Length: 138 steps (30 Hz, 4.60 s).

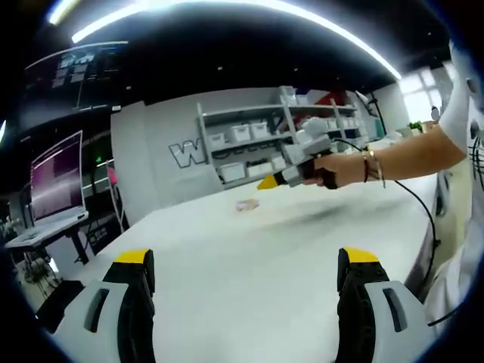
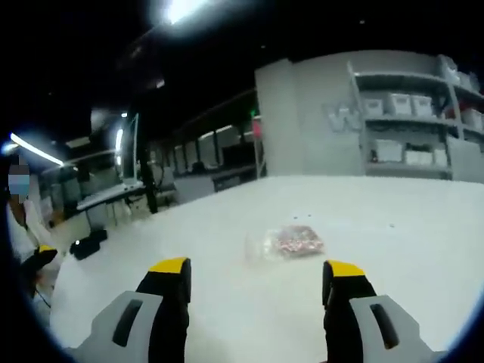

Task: Open the resealable bag by pulling the two sides of the seal apart until the entire bag opening is separated and visibly accessible.

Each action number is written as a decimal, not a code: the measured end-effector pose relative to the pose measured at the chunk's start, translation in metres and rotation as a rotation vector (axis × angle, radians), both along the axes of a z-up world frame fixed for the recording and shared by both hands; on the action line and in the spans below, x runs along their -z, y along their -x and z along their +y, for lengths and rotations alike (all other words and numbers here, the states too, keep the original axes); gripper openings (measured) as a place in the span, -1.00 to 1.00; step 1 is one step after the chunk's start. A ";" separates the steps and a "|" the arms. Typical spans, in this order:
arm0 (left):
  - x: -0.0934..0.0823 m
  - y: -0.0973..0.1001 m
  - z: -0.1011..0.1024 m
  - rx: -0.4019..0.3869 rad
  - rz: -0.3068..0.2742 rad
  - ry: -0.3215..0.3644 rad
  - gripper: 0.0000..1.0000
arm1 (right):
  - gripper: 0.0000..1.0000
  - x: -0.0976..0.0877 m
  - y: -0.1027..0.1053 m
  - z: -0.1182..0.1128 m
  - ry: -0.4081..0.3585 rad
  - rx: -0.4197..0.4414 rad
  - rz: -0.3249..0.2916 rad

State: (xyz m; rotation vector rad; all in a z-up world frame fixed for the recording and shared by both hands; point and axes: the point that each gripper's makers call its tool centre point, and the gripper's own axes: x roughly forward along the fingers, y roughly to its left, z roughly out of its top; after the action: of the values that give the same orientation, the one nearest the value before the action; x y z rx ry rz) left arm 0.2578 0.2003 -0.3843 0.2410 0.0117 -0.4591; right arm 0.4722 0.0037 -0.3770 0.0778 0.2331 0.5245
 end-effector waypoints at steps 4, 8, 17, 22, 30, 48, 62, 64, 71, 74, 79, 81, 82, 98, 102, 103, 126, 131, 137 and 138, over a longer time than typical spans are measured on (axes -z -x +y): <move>0.000 0.000 0.000 0.001 0.000 0.003 0.99 | 0.40 -0.002 0.006 -0.003 -0.026 0.000 -0.003; 0.003 0.000 0.000 0.000 0.005 0.001 0.99 | 0.40 0.001 0.009 -0.006 -0.027 0.004 -0.003; 0.005 0.000 0.001 -0.003 0.009 0.004 0.99 | 0.40 0.000 0.023 -0.015 -0.048 0.001 -0.007; 0.007 0.000 0.000 0.000 0.013 0.004 0.99 | 0.39 -0.002 0.031 -0.020 -0.058 0.005 -0.018; 0.008 0.000 -0.001 0.002 0.018 0.002 0.99 | 0.38 -0.002 0.043 -0.028 -0.066 0.004 -0.027; 0.008 0.002 -0.007 0.012 0.018 -0.005 0.99 | 0.34 -0.002 0.067 -0.050 -0.102 0.038 -0.041; 0.007 0.007 -0.009 0.016 0.015 -0.005 0.99 | 0.34 -0.003 0.091 -0.060 -0.122 0.046 -0.058; 0.006 0.007 -0.009 0.016 0.015 -0.005 0.99 | 0.34 -0.004 0.095 -0.062 -0.120 0.049 -0.063; 0.007 0.009 -0.012 0.025 0.017 -0.008 0.99 | 0.34 -0.002 0.106 -0.068 -0.127 0.059 -0.063; 0.007 0.009 -0.013 0.027 0.017 -0.012 0.99 | 0.33 -0.002 0.111 -0.070 -0.129 0.061 -0.067; 0.005 0.010 -0.013 0.027 0.012 -0.016 0.99 | 0.33 -0.006 0.121 -0.072 -0.140 0.062 -0.080; 0.005 0.011 -0.014 0.027 0.011 -0.015 0.99 | 0.33 -0.008 0.125 -0.074 -0.143 0.063 -0.085; 0.005 0.011 -0.014 0.028 0.012 -0.016 0.99 | 0.33 -0.009 0.127 -0.074 -0.148 0.064 -0.088; 0.005 0.013 -0.017 0.032 0.011 -0.020 0.99 | 0.32 -0.015 0.150 -0.084 -0.162 0.070 -0.122; 0.007 0.015 -0.019 0.040 0.018 -0.010 0.99 | 0.31 -0.014 0.158 -0.085 -0.164 0.066 -0.127; 0.008 0.015 -0.019 0.040 0.019 -0.014 0.99 | 0.31 -0.014 0.161 -0.085 -0.167 0.065 -0.129; 0.011 0.019 -0.016 0.041 0.010 -0.022 0.99 | 0.31 -0.006 0.193 -0.117 -0.167 0.120 -0.172; 0.016 0.021 -0.015 0.041 0.020 -0.019 0.99 | 0.31 -0.005 0.200 -0.120 -0.166 0.121 -0.185; 0.016 0.024 -0.012 0.032 0.014 -0.020 0.99 | 0.31 -0.006 0.208 -0.125 -0.178 0.123 -0.201; 0.016 0.024 -0.011 0.029 0.010 -0.020 0.99 | 0.31 -0.007 0.211 -0.126 -0.178 0.123 -0.207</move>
State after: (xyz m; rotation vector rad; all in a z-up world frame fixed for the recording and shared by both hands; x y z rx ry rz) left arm 0.2337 0.1889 -0.4001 0.2588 0.0223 -0.4896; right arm 0.2612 -0.1223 -0.3701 0.2088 -0.0211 0.4260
